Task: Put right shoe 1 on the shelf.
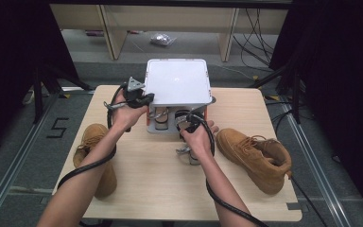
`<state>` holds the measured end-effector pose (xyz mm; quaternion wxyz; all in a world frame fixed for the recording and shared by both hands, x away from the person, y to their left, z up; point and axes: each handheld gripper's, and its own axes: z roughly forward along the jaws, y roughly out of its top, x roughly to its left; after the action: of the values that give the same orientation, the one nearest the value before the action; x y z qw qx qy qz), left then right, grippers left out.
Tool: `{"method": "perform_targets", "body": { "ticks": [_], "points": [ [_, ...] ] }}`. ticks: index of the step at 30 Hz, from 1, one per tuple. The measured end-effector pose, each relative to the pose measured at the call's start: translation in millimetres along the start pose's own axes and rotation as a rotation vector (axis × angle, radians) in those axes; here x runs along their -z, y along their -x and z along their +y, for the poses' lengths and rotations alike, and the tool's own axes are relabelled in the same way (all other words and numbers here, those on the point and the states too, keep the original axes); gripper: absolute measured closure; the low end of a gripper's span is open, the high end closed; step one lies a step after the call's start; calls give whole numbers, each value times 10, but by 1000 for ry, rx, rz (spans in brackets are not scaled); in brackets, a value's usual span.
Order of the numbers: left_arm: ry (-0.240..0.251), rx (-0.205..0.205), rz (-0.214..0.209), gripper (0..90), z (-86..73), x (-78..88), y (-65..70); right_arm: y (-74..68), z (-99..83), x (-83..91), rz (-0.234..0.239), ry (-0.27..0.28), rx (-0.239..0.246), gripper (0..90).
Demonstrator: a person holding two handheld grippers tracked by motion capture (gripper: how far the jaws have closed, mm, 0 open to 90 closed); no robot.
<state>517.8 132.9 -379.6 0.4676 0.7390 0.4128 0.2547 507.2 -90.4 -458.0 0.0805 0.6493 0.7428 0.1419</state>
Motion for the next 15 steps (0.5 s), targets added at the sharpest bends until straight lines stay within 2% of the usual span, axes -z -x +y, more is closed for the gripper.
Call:
{"method": "perform_targets", "body": {
  "ticks": [4,5,6,10,13,15],
  "points": [
    [0,0,-1,898,-1,0,-1,25,-55,92,39,14,34,307],
    [0,-1,0,898,-1,0,-1,45,-73,123,49,42,40,307],
    [1,0,0,898,-2,0,0,50,-85,165,68,40,26,309],
    [1,2,0,898,-2,1,-2,103,-143,319,100,69,52,326],
    [1,1,-1,898,-1,0,-1,170,-192,464,115,96,46,398],
    [0,0,-1,898,-1,0,-1,234,-236,544,148,109,57,486]
  ]
}}
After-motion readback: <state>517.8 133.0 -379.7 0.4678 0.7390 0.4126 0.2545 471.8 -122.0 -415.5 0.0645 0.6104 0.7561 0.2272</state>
